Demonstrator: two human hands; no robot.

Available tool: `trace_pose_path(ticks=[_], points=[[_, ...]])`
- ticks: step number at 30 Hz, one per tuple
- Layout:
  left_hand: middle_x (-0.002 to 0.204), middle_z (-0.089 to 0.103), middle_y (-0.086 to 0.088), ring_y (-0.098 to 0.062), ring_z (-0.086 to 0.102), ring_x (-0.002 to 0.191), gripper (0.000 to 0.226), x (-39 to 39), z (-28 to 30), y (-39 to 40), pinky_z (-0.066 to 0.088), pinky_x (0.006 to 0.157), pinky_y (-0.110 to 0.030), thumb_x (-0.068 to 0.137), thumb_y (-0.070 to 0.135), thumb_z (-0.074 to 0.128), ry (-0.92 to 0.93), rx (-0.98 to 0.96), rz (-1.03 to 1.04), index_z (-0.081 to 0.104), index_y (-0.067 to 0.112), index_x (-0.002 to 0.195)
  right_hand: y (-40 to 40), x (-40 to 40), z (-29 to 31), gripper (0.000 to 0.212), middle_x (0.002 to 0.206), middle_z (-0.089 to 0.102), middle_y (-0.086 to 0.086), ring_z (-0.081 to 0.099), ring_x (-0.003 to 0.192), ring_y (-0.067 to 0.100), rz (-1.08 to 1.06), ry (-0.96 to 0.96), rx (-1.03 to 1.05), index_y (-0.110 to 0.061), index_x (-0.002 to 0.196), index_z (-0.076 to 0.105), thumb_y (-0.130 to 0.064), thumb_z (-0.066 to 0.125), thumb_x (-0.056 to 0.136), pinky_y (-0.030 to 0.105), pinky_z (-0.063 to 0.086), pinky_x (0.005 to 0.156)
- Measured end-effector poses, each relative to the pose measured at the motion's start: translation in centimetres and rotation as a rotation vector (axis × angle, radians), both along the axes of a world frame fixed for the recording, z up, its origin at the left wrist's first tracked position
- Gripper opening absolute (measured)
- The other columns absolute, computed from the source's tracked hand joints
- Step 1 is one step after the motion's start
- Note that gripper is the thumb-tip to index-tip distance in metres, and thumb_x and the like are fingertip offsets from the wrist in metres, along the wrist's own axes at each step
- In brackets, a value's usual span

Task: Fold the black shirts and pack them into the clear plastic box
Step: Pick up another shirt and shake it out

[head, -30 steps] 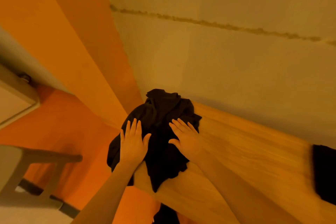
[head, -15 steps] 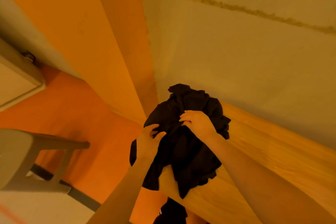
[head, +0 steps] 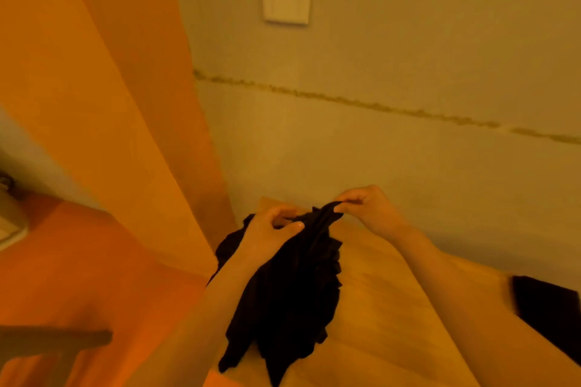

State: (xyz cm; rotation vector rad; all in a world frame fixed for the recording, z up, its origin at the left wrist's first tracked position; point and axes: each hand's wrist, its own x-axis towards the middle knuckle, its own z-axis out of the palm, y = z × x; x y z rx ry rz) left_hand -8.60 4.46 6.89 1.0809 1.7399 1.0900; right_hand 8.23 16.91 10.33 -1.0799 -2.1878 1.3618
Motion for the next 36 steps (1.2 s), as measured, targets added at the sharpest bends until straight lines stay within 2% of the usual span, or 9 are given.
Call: trace_pose_path(ticks=[5,9,15,19,23,26,29,33,36], points=[[0.078,0.061,-0.009,-0.014,0.059,0.069,0.021,5.4,4.9,4.9,0.044,0.065,-0.024,0.088,0.016,0.061,-0.071,0.02,-0.127,0.066,-0.004,0.091,2.1,4.3,6.9,0.017,0.071,0.065,-0.01,0.058,0.061,-0.01,-0.022,0.068,0.146,-0.014,0.081,0.068,0.001,0.061,0.085,0.006,0.044,0.063],[0.065,0.052,-0.008,-0.012,0.048,0.058,0.025,8.3,9.9,7.9,0.037,0.055,-0.023,0.092,0.018,0.055,-0.124,0.135,-0.07,0.063,0.008,0.072,3.9,8.8,10.9,0.021,0.067,0.064,-0.012,0.058,0.06,-0.008,-0.156,0.161,0.202,-0.019,0.074,0.066,-0.005,0.058,0.088,0.008,0.044,0.059],[0.068,0.06,0.003,0.007,0.053,0.051,0.02,11.6,18.4,12.8,0.04,0.051,-0.007,0.093,0.016,0.054,0.212,0.308,-0.262,0.068,0.012,0.079,6.2,15.0,16.5,0.014,0.073,0.06,-0.006,0.056,0.064,-0.002,-0.238,0.057,0.396,-0.015,0.082,0.064,-0.014,0.054,0.092,0.006,0.044,0.058],[0.075,0.064,-0.002,-0.007,0.057,0.066,0.019,12.8,22.8,15.1,0.045,0.062,-0.012,0.092,0.02,0.057,0.308,0.352,-0.333,0.07,0.009,0.085,7.5,19.3,20.1,0.01,0.069,0.059,-0.003,0.055,0.064,0.006,-0.143,-0.14,0.376,-0.017,0.077,0.063,-0.019,0.064,0.086,0.012,0.044,0.059],[0.058,0.05,-0.001,-0.005,0.045,0.049,0.03,13.2,25.8,16.4,0.036,0.05,-0.014,0.085,0.028,0.066,0.648,0.179,-0.578,0.063,0.002,0.07,8.5,21.6,22.2,0.017,0.066,0.056,-0.002,0.052,0.063,0.01,-0.095,-0.335,0.419,-0.01,0.07,0.062,-0.021,0.069,0.081,0.016,0.041,0.06],[0.071,0.059,-0.004,-0.014,0.055,0.065,0.029,13.0,27.1,16.8,0.045,0.063,-0.025,0.082,0.032,0.068,0.751,0.03,-0.64,0.067,0.002,0.082,9.2,22.9,23.3,0.018,0.066,0.053,0.0,0.049,0.064,0.013,-0.118,-0.312,0.471,-0.01,0.069,0.061,-0.02,0.069,0.082,0.022,0.039,0.062],[0.08,0.064,0.001,-0.01,0.061,0.074,0.024,12.6,27.2,16.6,0.047,0.065,-0.016,0.087,0.027,0.063,0.506,0.067,-0.579,0.067,0.005,0.093,9.6,23.6,23.5,0.015,0.069,0.056,0.003,0.051,0.067,0.015,-0.148,-0.233,0.462,-0.012,0.069,0.062,-0.017,0.069,0.082,0.026,0.039,0.066],[0.091,0.071,0.002,-0.009,0.067,0.085,0.012,12.7,26.5,16.2,0.052,0.074,-0.019,0.092,0.016,0.053,-0.182,0.186,-0.488,0.065,0.014,0.094,9.8,24.0,23.1,0.003,0.086,0.067,0.013,0.062,0.08,0.022,-0.133,-0.147,0.329,-0.012,0.08,0.067,-0.012,0.069,0.081,0.035,0.048,0.077],[0.086,0.072,0.001,-0.01,0.068,0.081,0.016,13.9,26.5,16.0,0.054,0.072,-0.021,0.095,0.016,0.049,-0.364,0.224,-0.454,0.065,0.012,0.095,9.8,23.8,22.7,0.02,0.098,0.067,0.012,0.061,0.094,0.026,0.006,-0.19,0.121,-0.013,0.094,0.066,-0.014,0.074,0.076,0.031,0.048,0.08]])
